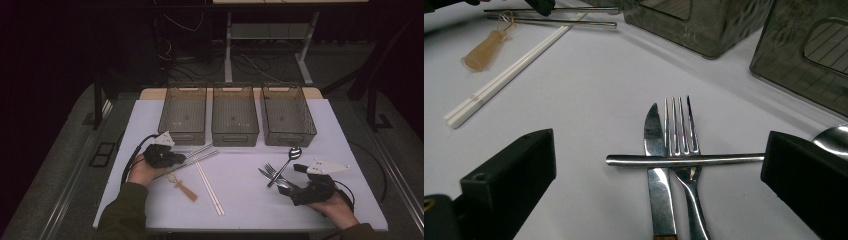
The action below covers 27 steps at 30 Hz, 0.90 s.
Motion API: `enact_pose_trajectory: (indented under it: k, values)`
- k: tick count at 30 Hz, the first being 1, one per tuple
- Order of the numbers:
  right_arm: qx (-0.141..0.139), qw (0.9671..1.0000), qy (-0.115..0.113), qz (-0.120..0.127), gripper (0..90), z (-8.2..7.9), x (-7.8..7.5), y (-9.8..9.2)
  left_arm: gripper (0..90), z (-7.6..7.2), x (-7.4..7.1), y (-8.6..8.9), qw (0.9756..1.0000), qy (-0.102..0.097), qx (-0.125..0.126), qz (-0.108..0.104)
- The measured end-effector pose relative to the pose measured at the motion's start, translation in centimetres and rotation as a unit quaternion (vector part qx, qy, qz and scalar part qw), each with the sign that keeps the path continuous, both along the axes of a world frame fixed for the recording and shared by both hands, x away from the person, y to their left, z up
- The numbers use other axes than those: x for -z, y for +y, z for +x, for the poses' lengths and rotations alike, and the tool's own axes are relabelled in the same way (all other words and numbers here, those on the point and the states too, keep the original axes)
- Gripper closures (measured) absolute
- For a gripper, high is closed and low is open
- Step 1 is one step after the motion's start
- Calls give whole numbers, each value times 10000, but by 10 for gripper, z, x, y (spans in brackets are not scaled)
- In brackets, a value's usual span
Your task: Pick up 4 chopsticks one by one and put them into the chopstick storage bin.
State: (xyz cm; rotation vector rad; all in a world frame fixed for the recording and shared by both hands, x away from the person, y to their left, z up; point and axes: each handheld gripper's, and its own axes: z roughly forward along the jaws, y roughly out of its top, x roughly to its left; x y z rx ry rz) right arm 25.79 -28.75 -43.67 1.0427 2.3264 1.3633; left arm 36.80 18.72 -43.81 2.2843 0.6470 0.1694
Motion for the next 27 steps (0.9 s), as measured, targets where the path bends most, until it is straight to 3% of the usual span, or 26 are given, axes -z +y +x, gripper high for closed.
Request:
enact_pose_trajectory:
  k: [6,15,27]
  values:
    - [-3,10000,-13,-13,15,1,1,0,851,-4,-9,-1,10000,-57,31,-26]
    - [7,10000,22,-81,15,7,6,-2,851,-9,-19,-1,9999,74,-33,-116]
    - [64,9999,47,-94,15,9,6,-5,851,-14,-31,-7,9990,122,-117,-411]
